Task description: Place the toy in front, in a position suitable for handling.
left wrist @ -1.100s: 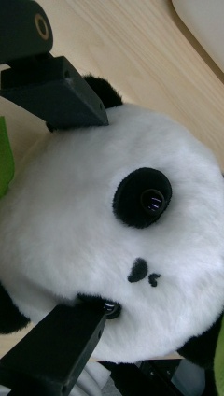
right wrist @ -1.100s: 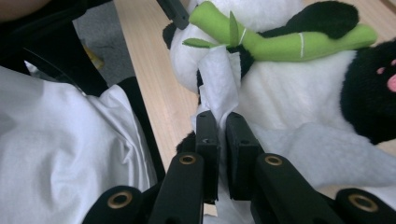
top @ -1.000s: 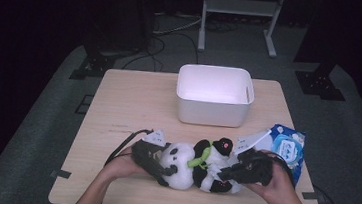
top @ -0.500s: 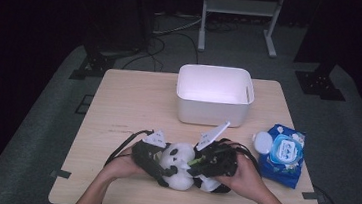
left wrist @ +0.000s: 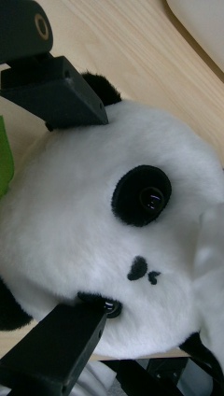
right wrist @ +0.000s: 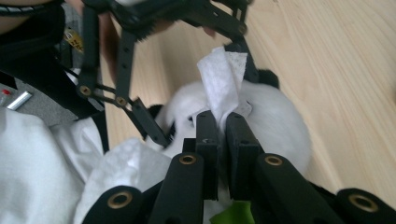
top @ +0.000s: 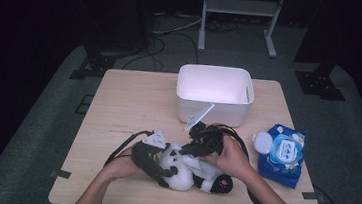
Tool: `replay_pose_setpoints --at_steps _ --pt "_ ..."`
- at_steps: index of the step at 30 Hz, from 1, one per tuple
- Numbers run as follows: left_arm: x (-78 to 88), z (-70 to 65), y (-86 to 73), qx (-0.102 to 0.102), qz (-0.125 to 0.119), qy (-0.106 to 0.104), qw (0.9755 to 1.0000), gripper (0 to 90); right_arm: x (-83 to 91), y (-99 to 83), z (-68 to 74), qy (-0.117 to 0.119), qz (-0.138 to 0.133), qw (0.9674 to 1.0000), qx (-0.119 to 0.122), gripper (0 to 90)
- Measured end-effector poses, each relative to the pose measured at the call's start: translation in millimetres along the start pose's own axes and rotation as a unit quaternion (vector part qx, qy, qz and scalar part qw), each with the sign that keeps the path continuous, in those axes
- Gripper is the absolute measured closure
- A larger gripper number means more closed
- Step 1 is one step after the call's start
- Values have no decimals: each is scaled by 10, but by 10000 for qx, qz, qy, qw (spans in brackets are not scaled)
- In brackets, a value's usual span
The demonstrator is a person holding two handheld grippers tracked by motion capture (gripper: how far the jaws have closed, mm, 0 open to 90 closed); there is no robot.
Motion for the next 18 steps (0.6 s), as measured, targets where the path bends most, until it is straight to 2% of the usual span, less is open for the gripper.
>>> replay_pose_setpoints --at_steps 6,7,8,9,13,18 --pt "3 1 -2 -12 -1 0 10000 81 98 -108 -44 -241 46 9997 -11 843" --pt "3 -3 -2 -11 -11 4 10000 81 143 -170 -66 -447 143 9989 41 843" --pt "3 -3 -2 -11 -11 4 10000 81 143 -170 -66 -447 143 9989 41 843" --pt "0 -4 -2 -10 -18 5 10000 81 192 -262 -110 -572 200 9982 -8 843" --pt "1 -6 5 -21 4 -11 10000 81 278 -381 -168 -557 -10 9982 -231 833" --pt "-4 -12 4 -18 -11 -7 10000 81 298 -400 -165 -620 -88 9979 -165 810"
Point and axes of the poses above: each handheld gripper's, and its own axes: x roughly backward along the jaws, y roughly out of its top, z roughly to its left, the point moved 2 cm from there along -x, roughly forward along the jaws, and after that the axes turned 12 degrees about -z, right-handed, at the moved point
